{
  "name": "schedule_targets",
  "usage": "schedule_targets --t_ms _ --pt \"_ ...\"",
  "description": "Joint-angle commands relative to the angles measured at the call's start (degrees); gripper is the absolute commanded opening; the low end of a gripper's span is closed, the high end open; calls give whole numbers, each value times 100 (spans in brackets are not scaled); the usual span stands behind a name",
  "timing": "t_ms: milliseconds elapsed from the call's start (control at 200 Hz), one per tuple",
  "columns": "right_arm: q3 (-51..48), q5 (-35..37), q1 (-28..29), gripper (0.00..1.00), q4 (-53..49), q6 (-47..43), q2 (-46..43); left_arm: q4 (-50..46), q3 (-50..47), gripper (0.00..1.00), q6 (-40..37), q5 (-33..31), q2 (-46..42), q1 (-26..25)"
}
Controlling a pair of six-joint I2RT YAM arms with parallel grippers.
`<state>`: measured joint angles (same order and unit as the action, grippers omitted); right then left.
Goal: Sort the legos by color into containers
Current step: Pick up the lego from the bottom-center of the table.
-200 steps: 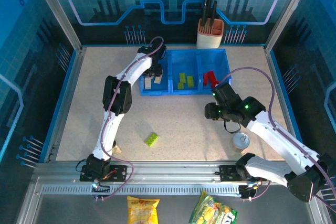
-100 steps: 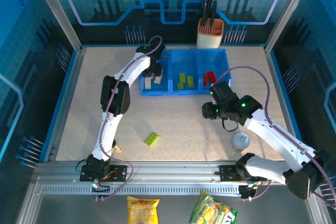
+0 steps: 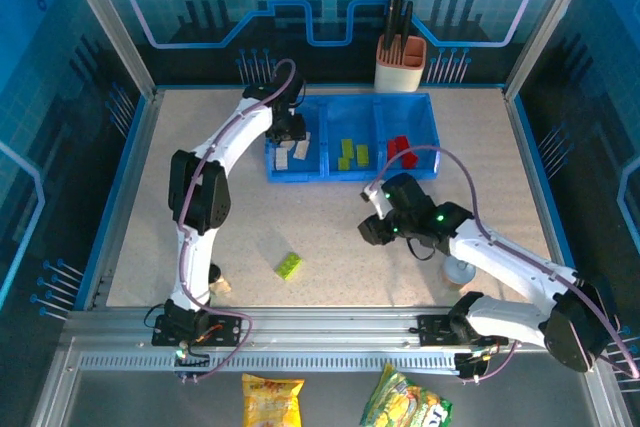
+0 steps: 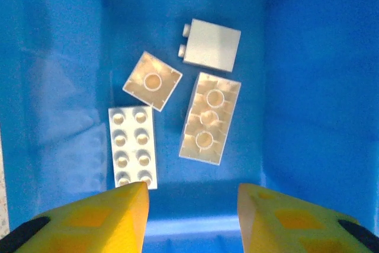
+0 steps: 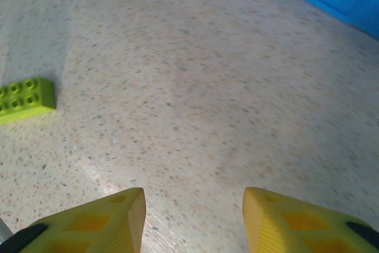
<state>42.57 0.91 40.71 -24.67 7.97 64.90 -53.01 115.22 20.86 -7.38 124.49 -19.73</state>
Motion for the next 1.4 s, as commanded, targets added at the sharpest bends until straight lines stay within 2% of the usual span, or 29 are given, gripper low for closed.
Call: schedule_targets --t_ms 0,255,450,770,870,1141,1396 --pt "-341 -179 419 48 1188 -641 65 197 -295 45 64 307 -468 -14" --pt "-1008 -277 1222 57 2703 -1055 261 555 -1237 44 131 439 -1113 -11" --pt "-1357 -28 1710 61 3691 -942 553 790 -1974 44 214 429 -1626 -13" --pt "-1458 587 2605 66 5122 -800 1643 933 -2581 44 250 390 -2134 -14" --pt "-1427 772 2824 74 5640 -678 2094 951 -2627 44 259 381 -2196 -14" --pt "-1211 1111 3131 86 6591 -479 3128 968 -2704 44 253 366 -2284 -14" --pt "-1105 1629 3184 92 6712 -246 3377 1021 -2759 44 262 361 -2280 -5"
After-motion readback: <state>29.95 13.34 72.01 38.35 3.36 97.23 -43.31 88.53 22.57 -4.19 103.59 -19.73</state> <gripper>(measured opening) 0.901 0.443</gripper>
